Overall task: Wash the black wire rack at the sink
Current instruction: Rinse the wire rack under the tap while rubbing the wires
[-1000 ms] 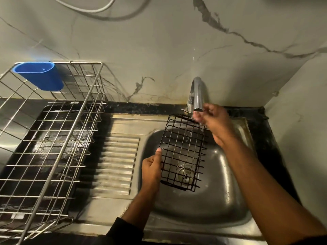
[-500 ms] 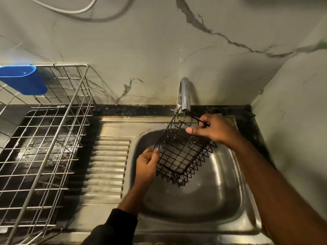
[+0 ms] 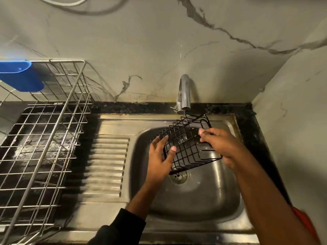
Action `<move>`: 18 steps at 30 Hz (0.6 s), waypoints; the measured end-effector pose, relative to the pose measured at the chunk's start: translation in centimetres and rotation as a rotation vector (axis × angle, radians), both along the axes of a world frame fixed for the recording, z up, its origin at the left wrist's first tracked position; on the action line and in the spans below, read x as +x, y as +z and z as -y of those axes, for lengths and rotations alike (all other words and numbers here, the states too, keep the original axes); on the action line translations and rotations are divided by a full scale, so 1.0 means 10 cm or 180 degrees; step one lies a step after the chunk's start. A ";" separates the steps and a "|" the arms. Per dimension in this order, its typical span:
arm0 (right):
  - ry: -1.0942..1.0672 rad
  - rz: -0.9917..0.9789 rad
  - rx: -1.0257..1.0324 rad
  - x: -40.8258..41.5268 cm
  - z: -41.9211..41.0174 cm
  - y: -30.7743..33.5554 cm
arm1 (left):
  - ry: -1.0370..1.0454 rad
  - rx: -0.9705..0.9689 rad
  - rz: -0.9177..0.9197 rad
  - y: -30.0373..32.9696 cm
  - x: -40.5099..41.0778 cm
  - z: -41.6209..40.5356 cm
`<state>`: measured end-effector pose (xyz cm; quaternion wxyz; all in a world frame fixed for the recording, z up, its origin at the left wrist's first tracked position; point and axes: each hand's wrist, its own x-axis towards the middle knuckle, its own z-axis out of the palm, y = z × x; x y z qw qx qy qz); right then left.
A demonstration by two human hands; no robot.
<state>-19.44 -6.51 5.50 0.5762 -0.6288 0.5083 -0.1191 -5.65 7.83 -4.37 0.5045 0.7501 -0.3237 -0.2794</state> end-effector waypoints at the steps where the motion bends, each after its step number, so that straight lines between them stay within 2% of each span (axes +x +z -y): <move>1: -0.0003 0.0064 0.0072 -0.01 0.02 0.01 | -0.0063 -0.0033 0.0076 0.04 0.01 0.03; 8: -0.0264 0.0123 0.0113 0.18 0.14 0.16 | -0.0343 -0.0150 0.0303 0.31 0.07 0.25; 18: -0.0545 -0.0061 0.0253 0.33 0.42 0.16 | -0.0441 0.0111 0.0261 0.39 0.15 0.35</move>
